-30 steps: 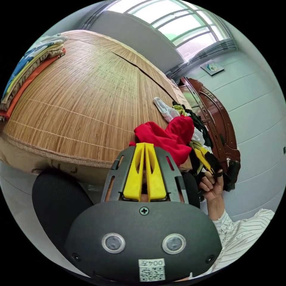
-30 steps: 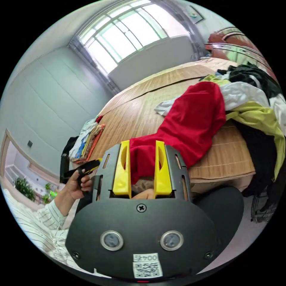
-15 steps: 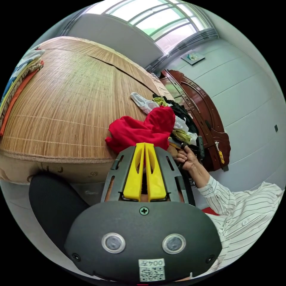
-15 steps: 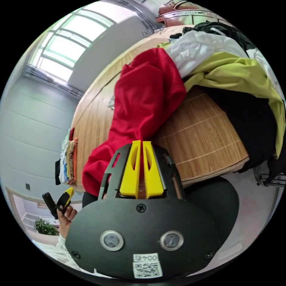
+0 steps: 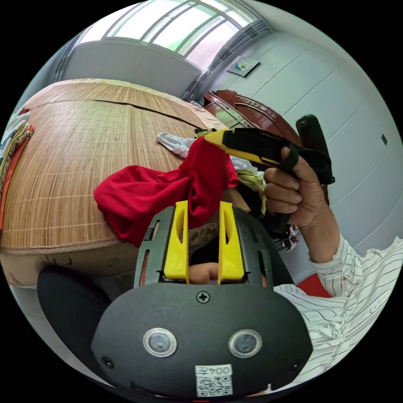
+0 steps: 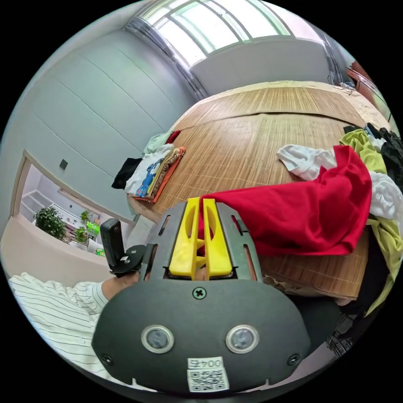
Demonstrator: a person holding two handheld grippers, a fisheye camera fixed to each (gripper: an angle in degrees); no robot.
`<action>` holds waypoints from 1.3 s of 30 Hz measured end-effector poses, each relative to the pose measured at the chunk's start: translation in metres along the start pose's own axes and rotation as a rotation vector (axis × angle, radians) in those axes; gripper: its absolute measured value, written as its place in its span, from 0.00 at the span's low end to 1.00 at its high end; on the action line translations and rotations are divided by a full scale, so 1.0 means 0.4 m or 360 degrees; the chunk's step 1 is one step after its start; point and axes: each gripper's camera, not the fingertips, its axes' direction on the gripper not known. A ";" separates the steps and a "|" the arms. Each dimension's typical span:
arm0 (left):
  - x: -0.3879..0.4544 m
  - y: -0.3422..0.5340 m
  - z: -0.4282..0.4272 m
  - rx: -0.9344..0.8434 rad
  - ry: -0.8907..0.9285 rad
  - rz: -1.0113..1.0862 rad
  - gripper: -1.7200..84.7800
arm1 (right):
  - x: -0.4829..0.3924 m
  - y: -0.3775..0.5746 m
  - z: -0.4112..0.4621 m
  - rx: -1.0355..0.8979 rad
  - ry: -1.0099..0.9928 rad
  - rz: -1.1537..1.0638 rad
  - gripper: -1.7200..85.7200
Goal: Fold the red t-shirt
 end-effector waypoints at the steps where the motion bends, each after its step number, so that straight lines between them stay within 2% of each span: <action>1: 0.002 0.003 0.010 -0.0006 -0.0013 -0.0006 0.15 | 0.006 0.004 -0.018 0.0038 0.0003 -0.0003 0.07; 4: 0.016 0.003 0.035 0.0022 -0.0051 -0.0017 0.15 | 0.100 0.044 -0.122 0.0242 0.0091 0.0095 0.09; 6: 0.031 -0.006 0.062 0.0018 -0.0074 -0.0001 0.16 | 0.257 0.093 -0.211 0.0380 0.0090 0.0342 0.13; 12: 0.116 -0.067 0.218 -0.0085 -0.0126 0.0149 0.18 | 0.717 0.216 -0.354 0.0669 -0.0368 0.1267 0.20; 15: 0.146 -0.088 0.295 -0.0139 -0.0116 0.0177 0.19 | 0.842 0.206 -0.358 0.0718 -0.0449 0.1510 0.21; 18: 0.164 -0.095 0.352 -0.0174 -0.0139 0.0182 0.19 | 0.931 0.172 -0.331 0.0687 -0.0344 0.1775 0.20; 21: 0.196 -0.101 0.412 -0.0224 -0.0209 0.0242 0.19 | 1.010 0.137 -0.295 0.0695 -0.0445 0.1957 0.09; 25: 0.223 -0.118 0.528 -0.0349 -0.0373 0.0320 0.19 | 1.028 0.071 -0.377 0.0880 -0.0369 0.1881 0.06; 27: 0.205 -0.130 0.583 -0.0445 -0.0495 0.0293 0.16 | 1.026 0.016 -0.499 0.1016 -0.0239 0.1763 0.06; 29: 0.174 -0.161 0.594 -0.0415 -0.0555 0.0185 0.10 | 1.036 -0.004 -0.608 0.1122 -0.0151 0.1728 0.06; 32: 0.145 -0.201 0.572 -0.0344 -0.0526 0.0094 0.06 | 1.062 -0.002 -0.800 0.1276 0.0074 0.1709 0.06; 35: 0.111 -0.230 0.548 -0.0308 -0.0536 0.0026 0.05 | 1.110 0.046 -0.930 0.1379 0.0181 0.1840 0.06; 37: 0.090 -0.244 0.525 -0.0275 -0.0518 -0.0030 0.05 | 1.128 0.048 -0.969 0.1292 0.0336 0.1716 0.07; 38: 0.077 -0.253 0.510 -0.0264 -0.0499 -0.0062 0.05 | 1.134 0.027 -0.968 0.1070 0.0479 0.1578 0.08; 39: 0.072 -0.257 0.502 -0.0260 -0.0488 -0.0074 0.05 | 1.144 0.018 -0.944 0.0830 0.0445 0.1507 0.10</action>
